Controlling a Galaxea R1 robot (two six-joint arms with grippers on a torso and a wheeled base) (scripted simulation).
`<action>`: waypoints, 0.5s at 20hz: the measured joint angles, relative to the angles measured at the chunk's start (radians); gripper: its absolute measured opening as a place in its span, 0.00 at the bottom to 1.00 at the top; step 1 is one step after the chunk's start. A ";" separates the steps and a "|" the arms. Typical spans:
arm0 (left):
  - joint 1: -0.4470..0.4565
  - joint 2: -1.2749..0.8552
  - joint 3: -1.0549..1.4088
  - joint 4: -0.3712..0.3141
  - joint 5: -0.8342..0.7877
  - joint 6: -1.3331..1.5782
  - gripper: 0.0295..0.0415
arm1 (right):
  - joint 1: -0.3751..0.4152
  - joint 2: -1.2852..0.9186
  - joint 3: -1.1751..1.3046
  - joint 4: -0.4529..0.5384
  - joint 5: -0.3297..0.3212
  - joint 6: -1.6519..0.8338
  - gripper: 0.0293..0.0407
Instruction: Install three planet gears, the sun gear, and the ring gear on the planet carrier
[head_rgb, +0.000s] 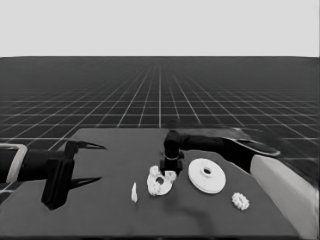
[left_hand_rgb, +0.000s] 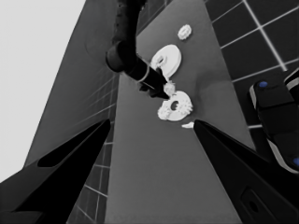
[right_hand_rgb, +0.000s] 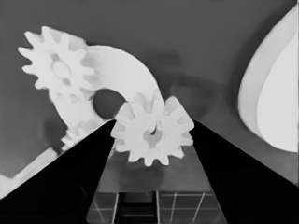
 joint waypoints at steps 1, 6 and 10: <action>0.000 0.000 0.000 0.000 0.000 0.000 0.75 | -0.023 0.005 -0.019 -0.020 0.009 -0.011 0.17; 0.000 0.000 0.000 0.000 0.000 0.000 0.75 | -0.050 0.013 -0.046 -0.046 0.023 -0.026 0.17; 0.000 0.000 0.000 0.000 0.000 0.000 0.75 | -0.052 0.014 -0.048 -0.047 0.024 -0.027 0.69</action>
